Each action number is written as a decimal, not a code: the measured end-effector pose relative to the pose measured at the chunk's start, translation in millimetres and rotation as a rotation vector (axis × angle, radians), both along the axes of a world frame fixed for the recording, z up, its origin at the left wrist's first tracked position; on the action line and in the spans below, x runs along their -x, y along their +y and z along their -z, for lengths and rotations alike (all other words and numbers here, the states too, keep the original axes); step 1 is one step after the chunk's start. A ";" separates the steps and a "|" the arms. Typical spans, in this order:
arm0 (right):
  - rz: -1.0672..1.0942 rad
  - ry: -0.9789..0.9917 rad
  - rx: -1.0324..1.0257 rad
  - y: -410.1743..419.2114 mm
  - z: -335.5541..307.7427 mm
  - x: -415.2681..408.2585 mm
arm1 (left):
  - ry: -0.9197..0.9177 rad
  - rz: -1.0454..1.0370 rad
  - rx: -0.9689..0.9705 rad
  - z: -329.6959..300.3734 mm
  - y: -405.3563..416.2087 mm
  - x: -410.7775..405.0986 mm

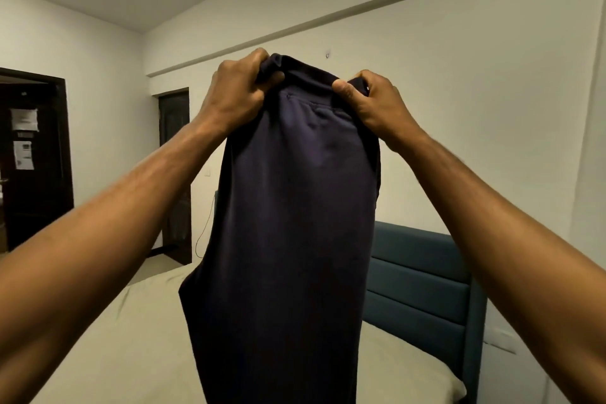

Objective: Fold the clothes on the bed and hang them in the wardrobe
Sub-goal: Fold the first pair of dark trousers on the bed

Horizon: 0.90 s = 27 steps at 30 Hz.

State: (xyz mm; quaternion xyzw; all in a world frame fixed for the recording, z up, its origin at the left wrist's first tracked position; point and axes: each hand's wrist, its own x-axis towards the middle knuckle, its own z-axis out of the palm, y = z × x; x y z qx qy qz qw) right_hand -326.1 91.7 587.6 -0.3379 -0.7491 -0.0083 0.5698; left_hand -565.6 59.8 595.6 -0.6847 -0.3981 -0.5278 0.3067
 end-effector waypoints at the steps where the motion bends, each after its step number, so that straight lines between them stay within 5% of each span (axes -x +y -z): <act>1: -0.033 -0.033 0.036 -0.7 -0.6 0.0 | 0.004 0.019 0.047 -1.7 -1.4 4.1; 7: -0.216 -0.132 0.220 2.6 8.8 8.8 | -0.197 0.398 0.584 11.8 -12.5 26.5; 13: -0.317 -0.123 0.280 6.1 23.2 35.0 | -0.368 0.571 0.827 19.9 -13.8 60.8; 18: -0.275 -0.223 0.208 5.1 27.3 54.7 | -0.329 0.541 1.025 20.3 -20.4 91.5; 27: -0.465 -0.400 0.508 -6.4 23.6 71.2 | -0.256 0.511 1.212 23.8 -39.4 130.8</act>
